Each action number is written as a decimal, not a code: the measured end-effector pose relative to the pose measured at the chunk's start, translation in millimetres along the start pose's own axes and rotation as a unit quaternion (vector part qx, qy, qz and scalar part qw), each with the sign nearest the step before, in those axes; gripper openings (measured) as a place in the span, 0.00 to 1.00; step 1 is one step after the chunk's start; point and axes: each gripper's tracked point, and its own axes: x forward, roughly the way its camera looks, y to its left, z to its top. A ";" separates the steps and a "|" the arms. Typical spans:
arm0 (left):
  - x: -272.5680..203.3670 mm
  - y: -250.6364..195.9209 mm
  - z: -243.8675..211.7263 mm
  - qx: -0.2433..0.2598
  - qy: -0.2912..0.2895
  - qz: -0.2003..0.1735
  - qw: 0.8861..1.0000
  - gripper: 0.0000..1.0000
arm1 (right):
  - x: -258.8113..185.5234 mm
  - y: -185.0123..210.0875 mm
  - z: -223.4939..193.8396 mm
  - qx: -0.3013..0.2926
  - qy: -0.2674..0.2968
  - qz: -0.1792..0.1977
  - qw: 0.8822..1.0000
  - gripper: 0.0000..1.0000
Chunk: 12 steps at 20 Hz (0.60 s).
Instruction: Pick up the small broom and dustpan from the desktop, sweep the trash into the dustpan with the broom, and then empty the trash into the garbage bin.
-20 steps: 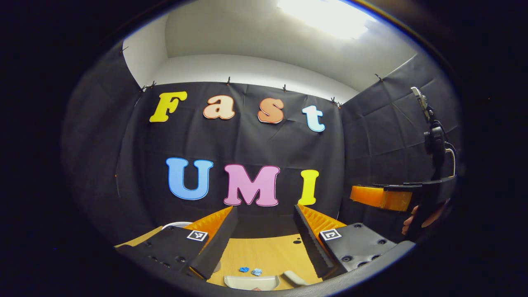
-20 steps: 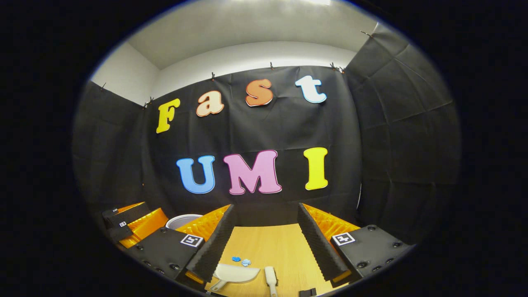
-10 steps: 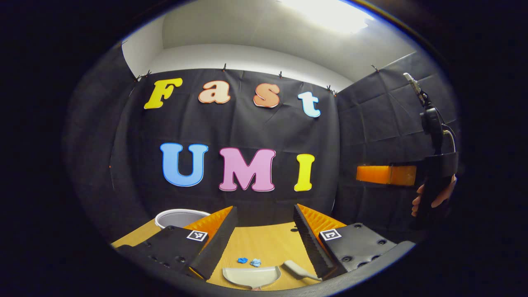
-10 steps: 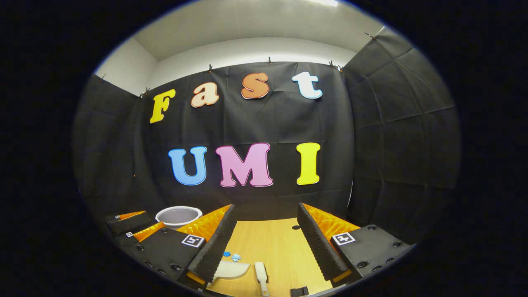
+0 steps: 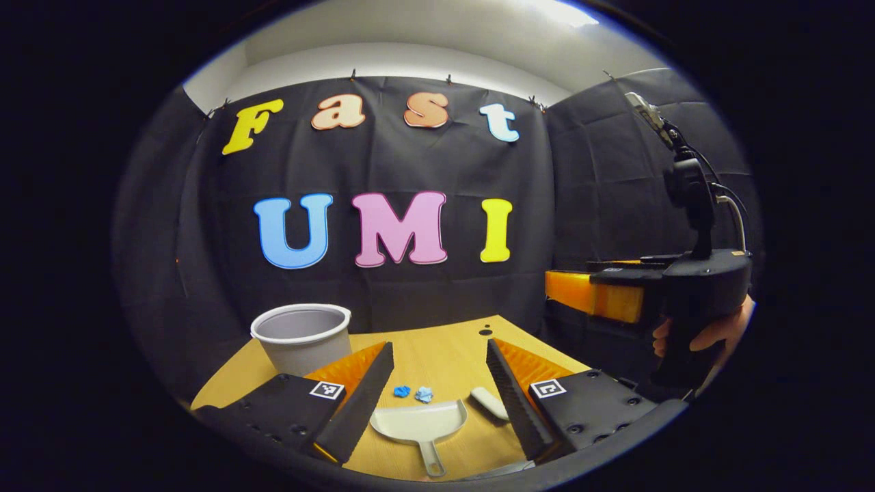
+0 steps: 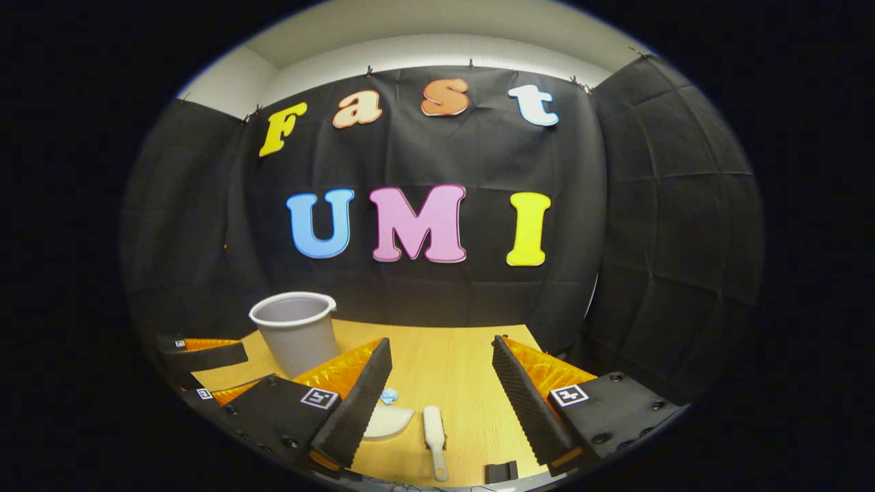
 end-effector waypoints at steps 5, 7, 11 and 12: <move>25.6 -5.3 -35.4 -0.001 0.076 0.018 0.997 0.81 | 41.3 14.1 -77.2 0.006 0.099 0.048 0.994 0.97; 38.5 -2.8 -54.8 -0.008 0.122 0.030 0.992 0.81 | 56.5 12.5 -100.6 0.017 0.133 0.057 0.989 0.97; 54.8 -5.8 -94.2 -0.037 0.231 0.063 0.970 0.82 | 88.7 2.9 -138.6 0.026 0.184 0.072 0.980 0.97; 58.0 -7.8 -108.3 -0.047 0.265 0.069 0.961 0.83 | 95.5 -0.1 -147.0 0.031 0.197 0.074 0.977 0.97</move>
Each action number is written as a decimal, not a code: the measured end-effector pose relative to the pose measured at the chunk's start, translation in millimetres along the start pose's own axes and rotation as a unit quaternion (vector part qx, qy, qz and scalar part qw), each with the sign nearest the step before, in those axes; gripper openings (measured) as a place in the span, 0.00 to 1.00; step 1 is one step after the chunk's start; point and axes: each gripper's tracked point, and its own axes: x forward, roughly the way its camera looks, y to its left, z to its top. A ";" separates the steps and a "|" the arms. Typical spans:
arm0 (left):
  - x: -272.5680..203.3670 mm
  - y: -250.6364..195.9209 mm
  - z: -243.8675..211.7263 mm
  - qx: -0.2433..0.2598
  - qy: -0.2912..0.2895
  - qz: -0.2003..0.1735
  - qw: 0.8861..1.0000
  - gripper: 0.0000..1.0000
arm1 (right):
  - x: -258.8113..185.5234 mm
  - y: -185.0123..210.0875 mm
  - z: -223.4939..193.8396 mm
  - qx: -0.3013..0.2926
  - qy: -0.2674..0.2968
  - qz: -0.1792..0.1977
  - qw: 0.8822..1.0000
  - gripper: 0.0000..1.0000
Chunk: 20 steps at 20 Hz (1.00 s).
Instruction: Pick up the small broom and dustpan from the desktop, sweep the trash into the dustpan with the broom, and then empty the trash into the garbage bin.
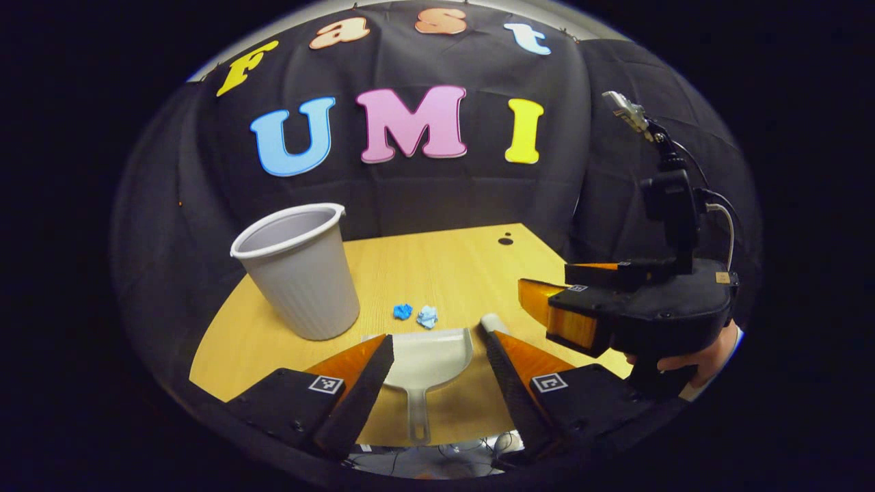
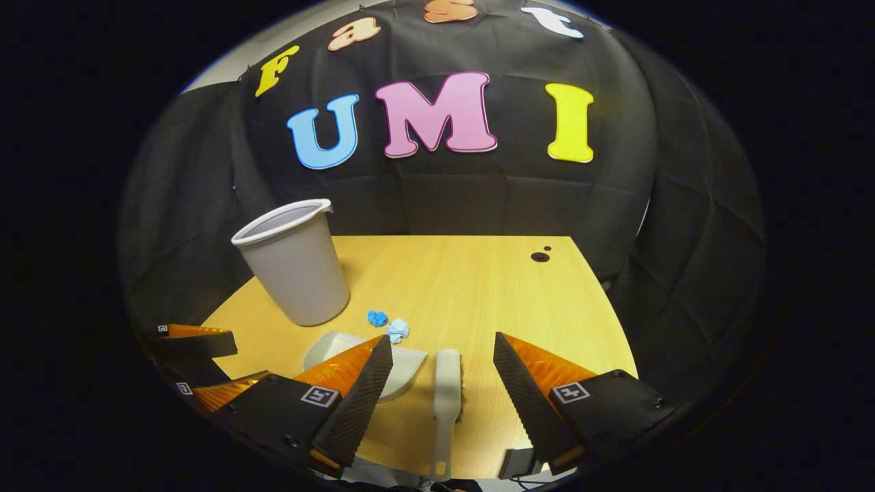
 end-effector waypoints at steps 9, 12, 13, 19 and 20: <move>41.2 4.4 -56.3 0.002 0.206 0.029 0.978 0.84 | 36.6 -6.0 -59.2 0.040 0.112 0.036 0.992 0.98; 45.4 5.6 -61.7 -0.034 0.243 0.018 0.969 0.84 | 39.4 -5.7 -69.2 0.057 0.135 0.041 0.988 0.98; 48.4 7.3 -63.3 -0.034 0.255 0.009 0.966 0.84 | 40.5 -8.0 -71.8 0.058 0.141 0.036 0.988 0.97; 79.5 33.6 -91.7 -0.032 0.336 0.012 0.941 0.84 | 43.3 -17.6 -91.6 0.085 0.186 -0.004 0.979 0.96; 89.2 37.8 -98.2 -0.034 0.354 0.010 0.935 0.84 | 43.9 -16.3 -96.3 0.084 0.196 -0.006 0.977 0.96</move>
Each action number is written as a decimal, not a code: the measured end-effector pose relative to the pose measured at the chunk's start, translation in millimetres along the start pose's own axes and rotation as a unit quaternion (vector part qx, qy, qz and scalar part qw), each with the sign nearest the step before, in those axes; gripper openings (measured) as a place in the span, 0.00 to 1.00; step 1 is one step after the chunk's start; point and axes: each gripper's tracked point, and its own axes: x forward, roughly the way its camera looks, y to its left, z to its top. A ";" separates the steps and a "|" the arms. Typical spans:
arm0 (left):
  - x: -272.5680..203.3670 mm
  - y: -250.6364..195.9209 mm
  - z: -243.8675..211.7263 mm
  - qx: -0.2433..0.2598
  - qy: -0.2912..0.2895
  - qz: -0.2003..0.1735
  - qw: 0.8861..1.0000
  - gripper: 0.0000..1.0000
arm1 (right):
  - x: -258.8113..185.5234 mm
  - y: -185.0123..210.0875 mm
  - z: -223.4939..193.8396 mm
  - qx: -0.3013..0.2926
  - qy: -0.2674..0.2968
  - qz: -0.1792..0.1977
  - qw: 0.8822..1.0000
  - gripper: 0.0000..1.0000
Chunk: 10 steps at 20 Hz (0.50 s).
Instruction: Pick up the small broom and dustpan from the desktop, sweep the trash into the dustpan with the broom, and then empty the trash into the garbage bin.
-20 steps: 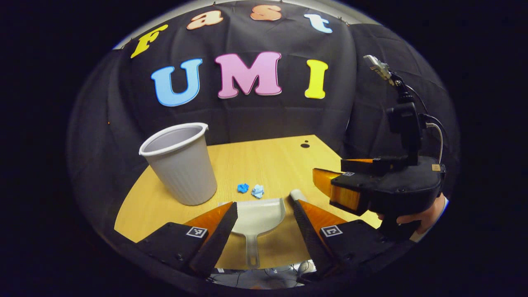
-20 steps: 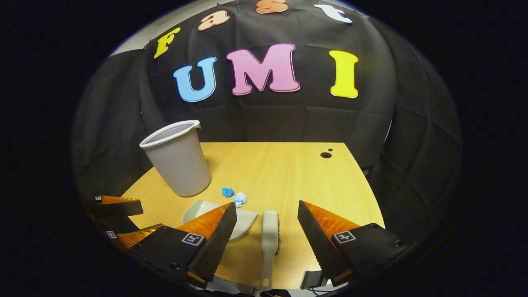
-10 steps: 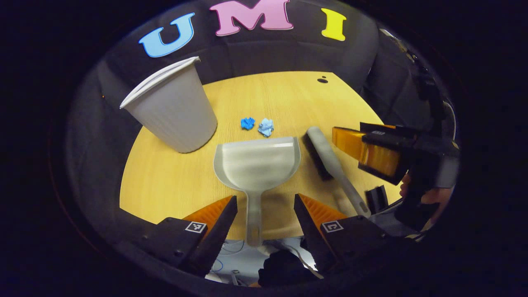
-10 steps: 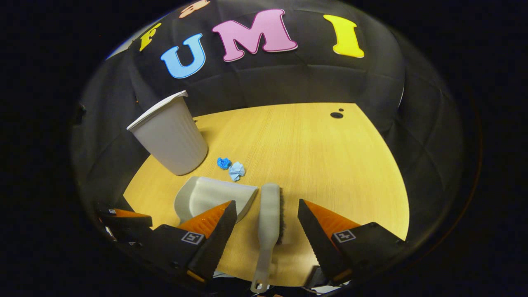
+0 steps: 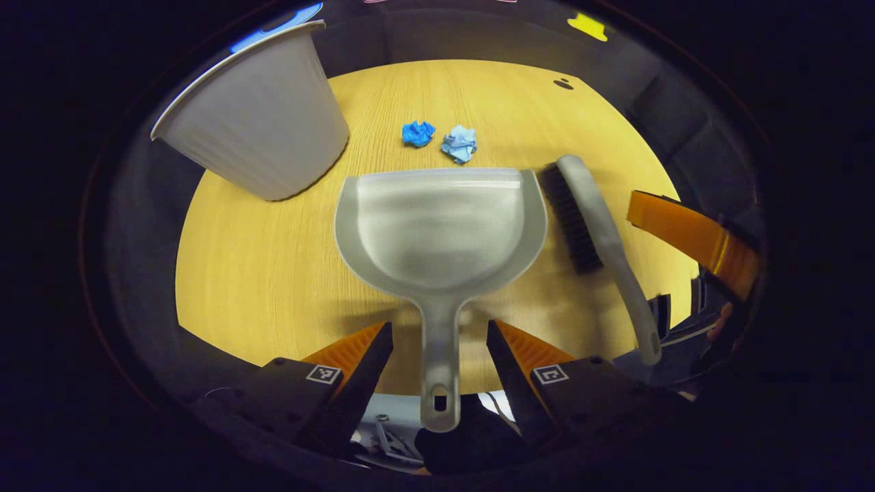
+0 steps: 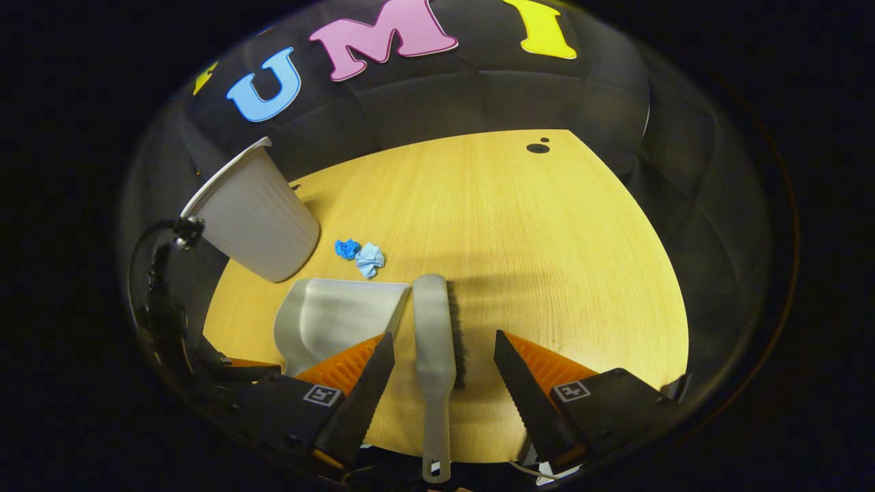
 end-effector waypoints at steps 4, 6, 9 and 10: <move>21.4 3.1 18.5 0.003 0.020 -0.013 1.000 0.84 | 5.9 8.6 -5.2 -0.005 0.023 -0.001 1.000 0.96; 24.1 1.3 25.0 0.006 0.027 -0.019 0.999 0.84 | 9.2 11.4 -8.2 -0.004 0.034 -0.002 0.999 0.96; 26.9 0.0 28.7 0.028 0.039 -0.031 0.998 0.84 | 17.3 11.3 -10.0 -0.006 0.046 -0.014 0.999 0.96; 28.4 0.4 29.8 0.030 0.044 -0.032 0.998 0.84 | 20.8 10.2 -12.7 -0.007 0.055 -0.021 0.998 0.96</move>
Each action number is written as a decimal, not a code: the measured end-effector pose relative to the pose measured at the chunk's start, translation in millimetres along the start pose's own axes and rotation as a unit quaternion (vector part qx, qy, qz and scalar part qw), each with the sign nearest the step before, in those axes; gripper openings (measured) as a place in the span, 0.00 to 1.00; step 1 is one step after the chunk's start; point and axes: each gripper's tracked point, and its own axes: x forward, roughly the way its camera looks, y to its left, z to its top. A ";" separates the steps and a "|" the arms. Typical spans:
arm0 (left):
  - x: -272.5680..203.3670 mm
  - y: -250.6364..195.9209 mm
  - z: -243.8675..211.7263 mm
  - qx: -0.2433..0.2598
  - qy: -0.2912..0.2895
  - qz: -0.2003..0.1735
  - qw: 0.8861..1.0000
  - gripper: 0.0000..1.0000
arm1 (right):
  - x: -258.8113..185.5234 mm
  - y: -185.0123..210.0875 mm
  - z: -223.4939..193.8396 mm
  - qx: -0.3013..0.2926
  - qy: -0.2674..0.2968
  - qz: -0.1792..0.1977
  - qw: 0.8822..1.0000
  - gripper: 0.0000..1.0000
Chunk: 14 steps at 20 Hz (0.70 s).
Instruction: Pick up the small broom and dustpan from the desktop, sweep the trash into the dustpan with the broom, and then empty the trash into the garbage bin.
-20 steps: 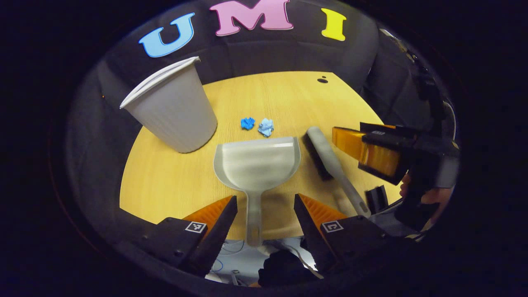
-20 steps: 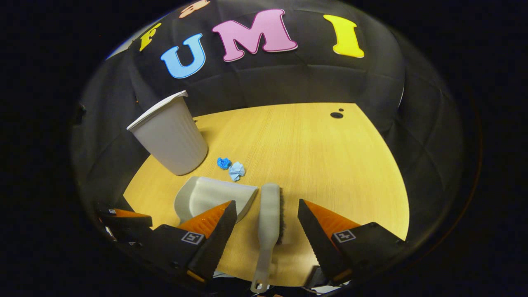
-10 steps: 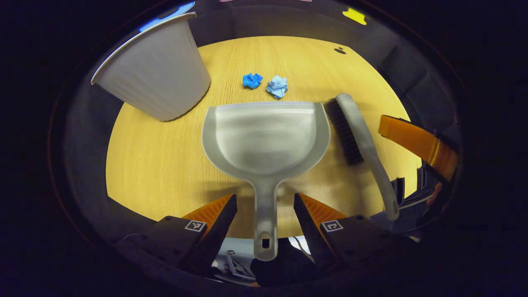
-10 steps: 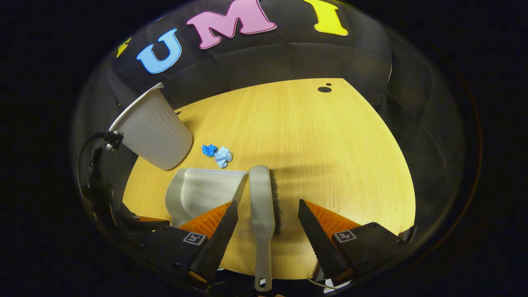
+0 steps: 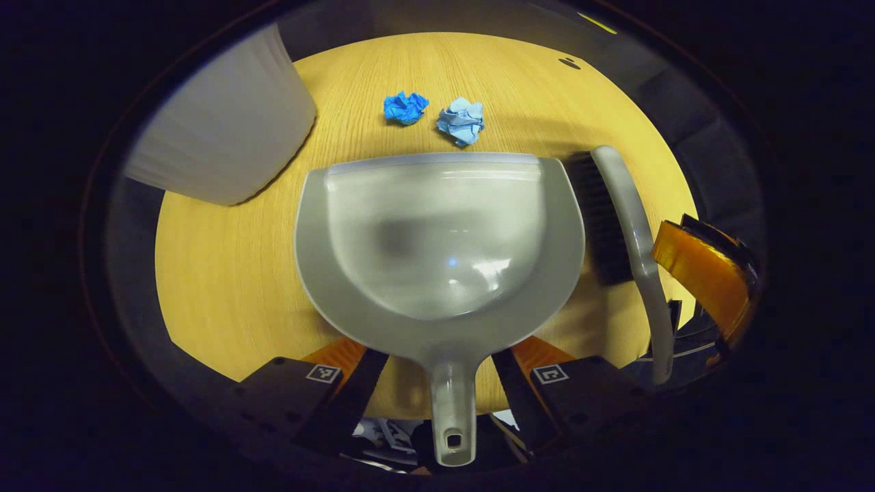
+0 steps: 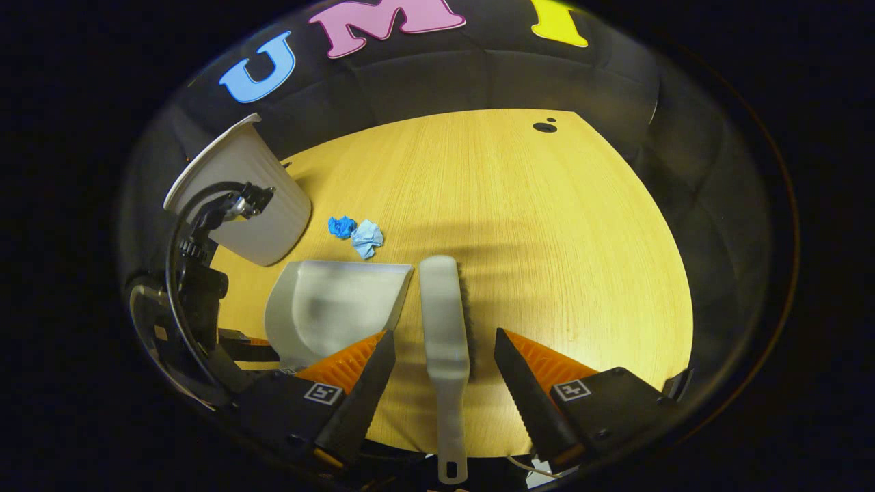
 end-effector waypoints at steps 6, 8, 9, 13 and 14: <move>6.5 1.9 7.9 0.003 0.005 0.008 1.000 0.84 | 24.3 -1.3 -20.5 -0.019 0.062 -0.041 0.997 0.96; 9.2 1.6 11.6 0.015 -0.007 0.011 1.000 0.78 | 28.5 1.7 -28.7 -0.029 0.081 -0.046 0.995 0.96; 10.3 2.2 15.5 0.025 -0.011 0.011 1.000 0.75 | 30.8 1.9 -31.5 -0.032 0.091 -0.048 0.994 0.96; 8.9 2.1 24.8 0.040 -0.015 0.012 0.999 0.64 | 39.9 10.0 -49.3 -0.042 0.134 -0.053 0.989 0.96; 9.2 2.3 26.5 0.035 -0.019 0.012 0.999 0.62 | 42.5 9.4 -52.3 -0.046 0.139 -0.059 0.987 0.94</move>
